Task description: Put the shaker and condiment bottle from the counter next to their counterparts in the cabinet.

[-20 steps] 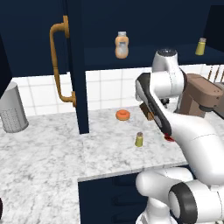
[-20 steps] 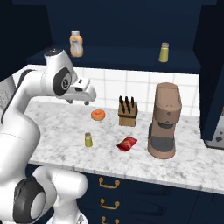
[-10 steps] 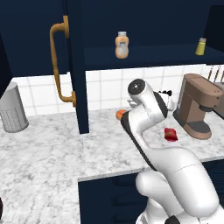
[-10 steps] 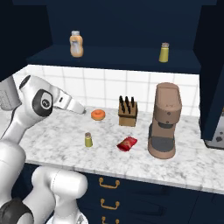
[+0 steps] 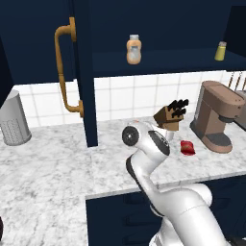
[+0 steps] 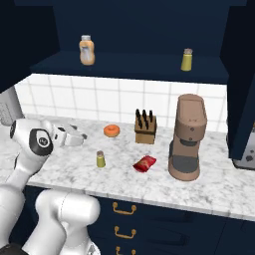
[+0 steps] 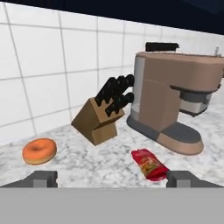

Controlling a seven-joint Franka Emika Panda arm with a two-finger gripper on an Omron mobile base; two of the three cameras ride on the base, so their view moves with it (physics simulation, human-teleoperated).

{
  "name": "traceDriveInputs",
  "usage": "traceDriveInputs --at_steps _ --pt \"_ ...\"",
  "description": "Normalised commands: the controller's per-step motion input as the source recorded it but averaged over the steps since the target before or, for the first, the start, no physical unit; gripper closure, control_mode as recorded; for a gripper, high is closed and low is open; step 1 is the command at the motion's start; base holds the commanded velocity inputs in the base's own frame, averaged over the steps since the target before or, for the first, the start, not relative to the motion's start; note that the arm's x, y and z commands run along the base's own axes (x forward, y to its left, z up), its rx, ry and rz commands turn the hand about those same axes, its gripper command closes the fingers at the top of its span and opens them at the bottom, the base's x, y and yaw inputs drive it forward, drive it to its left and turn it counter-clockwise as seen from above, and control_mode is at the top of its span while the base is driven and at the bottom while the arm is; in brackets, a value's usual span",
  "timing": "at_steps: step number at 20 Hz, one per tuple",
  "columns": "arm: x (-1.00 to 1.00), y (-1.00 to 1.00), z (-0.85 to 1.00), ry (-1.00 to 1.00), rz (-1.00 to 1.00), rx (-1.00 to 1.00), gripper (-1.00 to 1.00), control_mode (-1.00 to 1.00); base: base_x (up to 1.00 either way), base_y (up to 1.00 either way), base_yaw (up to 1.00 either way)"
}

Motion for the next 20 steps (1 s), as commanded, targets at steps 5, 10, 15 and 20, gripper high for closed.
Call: traceDriveInputs --at_steps 5,10,15,20 --pt "0.49 0.17 -0.59 -0.15 -0.19 0.03 -1.00 -1.00 0.00 0.00 0.00" --pt "0.19 0.01 -0.11 -0.03 -0.12 0.02 -1.00 -1.00 0.00 0.00 0.00" --pt "0.00 0.23 -0.08 0.00 0.00 0.38 -1.00 -1.00 0.00 0.00 0.00" --pt "0.02 -0.03 -0.03 0.00 -0.01 0.45 -1.00 -1.00 0.00 0.00 0.00"
